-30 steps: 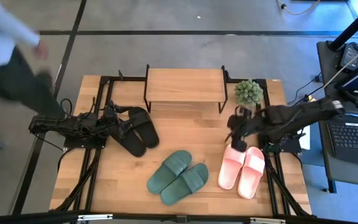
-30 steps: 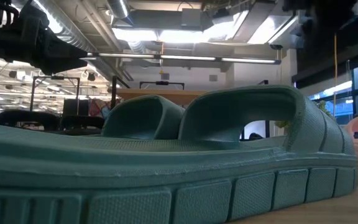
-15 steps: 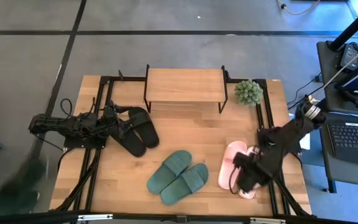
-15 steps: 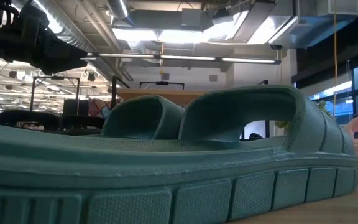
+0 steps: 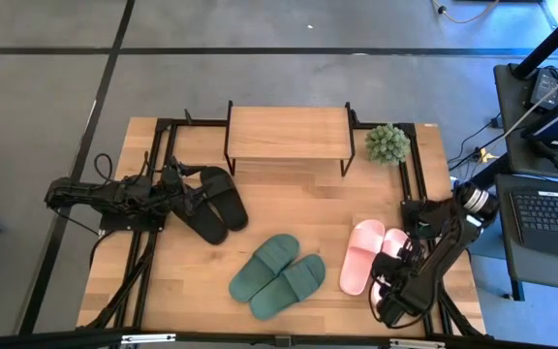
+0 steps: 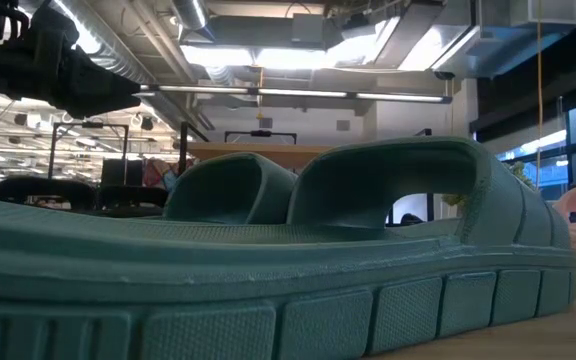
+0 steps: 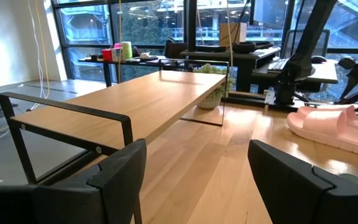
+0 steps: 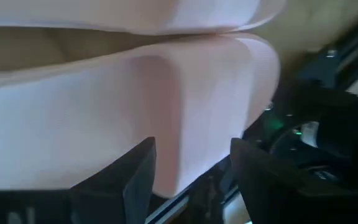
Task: Pick and place slides into the shelf
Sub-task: Put the right pink slide under the shelf
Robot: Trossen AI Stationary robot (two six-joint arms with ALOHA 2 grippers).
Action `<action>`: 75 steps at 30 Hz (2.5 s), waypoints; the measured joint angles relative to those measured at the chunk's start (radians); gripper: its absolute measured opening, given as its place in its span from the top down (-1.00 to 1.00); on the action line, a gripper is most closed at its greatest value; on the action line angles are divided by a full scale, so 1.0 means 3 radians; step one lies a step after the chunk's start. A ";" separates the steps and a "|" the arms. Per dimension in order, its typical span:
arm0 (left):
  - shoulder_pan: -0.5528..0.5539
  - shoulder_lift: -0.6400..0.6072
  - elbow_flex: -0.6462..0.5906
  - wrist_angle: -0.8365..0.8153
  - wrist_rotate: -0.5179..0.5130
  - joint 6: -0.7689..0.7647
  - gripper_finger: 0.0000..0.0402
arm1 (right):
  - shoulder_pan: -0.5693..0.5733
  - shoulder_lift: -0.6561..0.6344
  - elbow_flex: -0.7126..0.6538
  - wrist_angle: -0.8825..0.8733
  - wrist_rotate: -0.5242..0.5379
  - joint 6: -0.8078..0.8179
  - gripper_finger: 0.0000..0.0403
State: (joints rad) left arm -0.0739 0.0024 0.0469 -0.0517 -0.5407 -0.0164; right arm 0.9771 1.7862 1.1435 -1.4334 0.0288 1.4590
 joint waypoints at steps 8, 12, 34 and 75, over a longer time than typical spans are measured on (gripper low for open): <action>0.0000 0.0000 -0.0001 0.0000 0.0000 -0.0003 -0.36 | -0.0001 0.0210 -0.0020 -0.0036 0.0011 0.0008 -0.03; 0.0000 0.0000 0.0000 0.0000 0.0000 -0.0005 -0.36 | -0.0003 0.0279 -0.0024 -0.0085 0.0013 0.0011 -0.02; 0.0000 0.0000 -0.0001 0.0000 0.0000 -0.0008 -0.36 | -0.0022 0.0064 -0.0040 -0.0448 0.0096 0.0279 0.94; 0.0000 0.0000 0.0001 0.0000 0.0001 0.0006 -0.36 | -0.2635 -0.0206 0.0467 0.1324 0.2185 -0.3625 0.94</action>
State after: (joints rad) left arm -0.0738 0.0025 0.0471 -0.0517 -0.5404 -0.0147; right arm 0.1865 1.7243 1.2835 -1.0363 0.6842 0.3715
